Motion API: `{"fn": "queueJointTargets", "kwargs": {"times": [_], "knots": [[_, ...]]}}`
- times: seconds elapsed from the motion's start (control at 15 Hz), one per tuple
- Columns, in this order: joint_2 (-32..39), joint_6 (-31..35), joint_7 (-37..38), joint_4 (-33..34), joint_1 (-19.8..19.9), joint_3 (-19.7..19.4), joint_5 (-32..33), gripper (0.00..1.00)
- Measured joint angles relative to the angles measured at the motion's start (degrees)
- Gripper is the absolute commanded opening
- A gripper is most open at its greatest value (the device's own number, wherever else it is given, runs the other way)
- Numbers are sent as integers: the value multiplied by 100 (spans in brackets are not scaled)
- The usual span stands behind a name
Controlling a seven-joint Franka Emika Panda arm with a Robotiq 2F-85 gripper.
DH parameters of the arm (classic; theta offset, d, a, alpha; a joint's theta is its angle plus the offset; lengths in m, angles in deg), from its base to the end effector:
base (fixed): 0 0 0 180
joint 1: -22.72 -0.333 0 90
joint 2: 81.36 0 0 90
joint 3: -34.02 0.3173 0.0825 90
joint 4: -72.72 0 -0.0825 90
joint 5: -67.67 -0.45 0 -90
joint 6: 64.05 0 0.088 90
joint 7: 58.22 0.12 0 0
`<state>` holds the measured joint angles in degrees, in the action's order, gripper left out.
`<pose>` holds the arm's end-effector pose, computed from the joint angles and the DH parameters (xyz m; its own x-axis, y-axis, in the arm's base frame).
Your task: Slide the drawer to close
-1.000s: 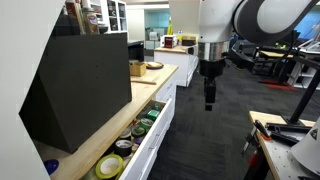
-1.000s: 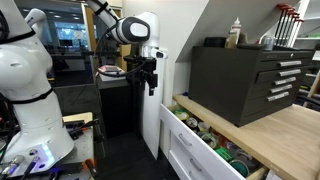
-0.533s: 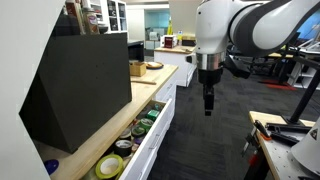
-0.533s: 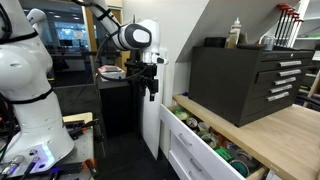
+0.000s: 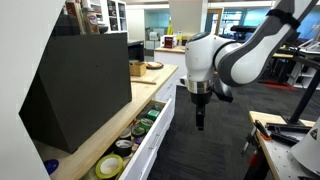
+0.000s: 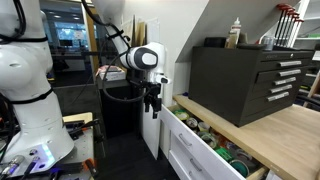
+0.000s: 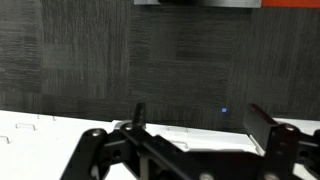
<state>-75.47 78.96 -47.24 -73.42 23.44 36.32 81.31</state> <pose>0.4665 0.0131 0.1492 0.9893 0.0275 -0.1431 0.0472 -0.9895 0.1364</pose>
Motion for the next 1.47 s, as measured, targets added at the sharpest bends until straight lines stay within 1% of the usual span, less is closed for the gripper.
{"fn": "queueJointTargets", "kwargs": {"times": [0.27,0.47,0.87,0.93,1.33,1.47], "knots": [[899,791,2,398,-38,-165,0,100],[1586,1184,2,833,-130,-322,-1,100],[2752,1257,2,1975,-282,-551,-117,100],[2843,1256,-8,2072,-292,-562,-146,100],[2877,1256,-16,2079,-296,-564,-172,100],[2917,1366,1,2081,-361,-655,-164,100]]}}
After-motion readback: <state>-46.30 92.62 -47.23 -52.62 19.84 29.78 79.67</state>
